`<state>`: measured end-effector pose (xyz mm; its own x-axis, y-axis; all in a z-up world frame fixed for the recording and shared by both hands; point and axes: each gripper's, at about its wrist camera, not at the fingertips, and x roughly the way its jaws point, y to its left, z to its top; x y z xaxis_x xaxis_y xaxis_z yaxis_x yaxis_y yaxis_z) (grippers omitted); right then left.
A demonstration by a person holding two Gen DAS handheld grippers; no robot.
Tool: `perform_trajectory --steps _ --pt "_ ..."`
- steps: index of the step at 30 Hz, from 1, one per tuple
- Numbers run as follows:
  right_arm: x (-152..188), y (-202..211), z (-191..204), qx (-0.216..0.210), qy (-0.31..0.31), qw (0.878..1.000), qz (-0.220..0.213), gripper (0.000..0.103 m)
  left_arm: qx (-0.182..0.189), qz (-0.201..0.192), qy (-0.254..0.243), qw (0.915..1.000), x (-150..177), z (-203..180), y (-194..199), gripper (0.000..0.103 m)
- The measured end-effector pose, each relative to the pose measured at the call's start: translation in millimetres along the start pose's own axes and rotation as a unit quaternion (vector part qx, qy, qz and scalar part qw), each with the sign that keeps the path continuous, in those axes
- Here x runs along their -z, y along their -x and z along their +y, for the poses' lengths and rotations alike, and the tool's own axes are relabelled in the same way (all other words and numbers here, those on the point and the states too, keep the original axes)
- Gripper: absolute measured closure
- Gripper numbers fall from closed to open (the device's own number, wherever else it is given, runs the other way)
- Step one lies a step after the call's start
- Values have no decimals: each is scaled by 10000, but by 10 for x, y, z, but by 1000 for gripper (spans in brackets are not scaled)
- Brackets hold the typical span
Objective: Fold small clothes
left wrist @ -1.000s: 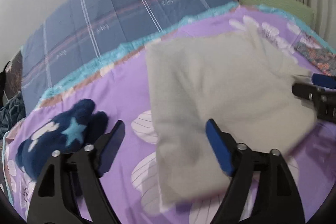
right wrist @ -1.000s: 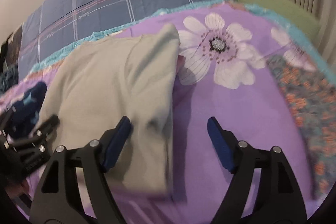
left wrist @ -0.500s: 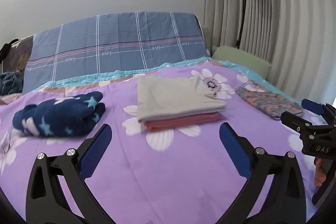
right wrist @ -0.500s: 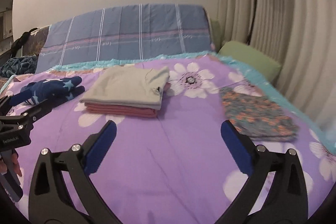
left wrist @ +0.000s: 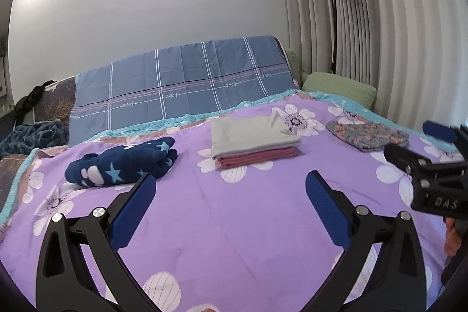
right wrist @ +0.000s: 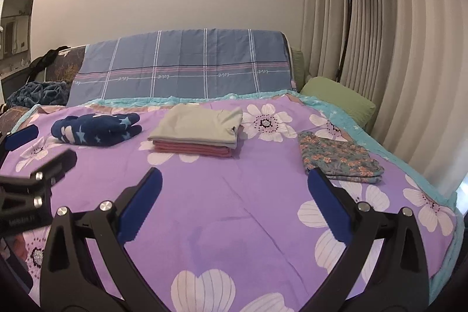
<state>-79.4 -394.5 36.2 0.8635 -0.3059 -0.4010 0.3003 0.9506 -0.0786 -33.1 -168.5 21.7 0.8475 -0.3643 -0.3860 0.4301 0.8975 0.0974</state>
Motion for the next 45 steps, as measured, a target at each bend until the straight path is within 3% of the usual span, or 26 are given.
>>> perform_trajectory --steps 13,18,21,45 --pt "28 391 27 60 -20 9997 -243 2 161 -14 -25 9999 66 -79 336 1" --pt "57 425 -19 77 -76 9997 -200 2 -245 -198 -118 9994 64 -134 460 1" --pt "66 409 -29 49 -91 9998 -153 2 -257 -177 -119 9994 46 -139 493 1" --pt "113 238 15 75 -45 9999 51 2 -68 244 -106 9996 74 -165 360 1"
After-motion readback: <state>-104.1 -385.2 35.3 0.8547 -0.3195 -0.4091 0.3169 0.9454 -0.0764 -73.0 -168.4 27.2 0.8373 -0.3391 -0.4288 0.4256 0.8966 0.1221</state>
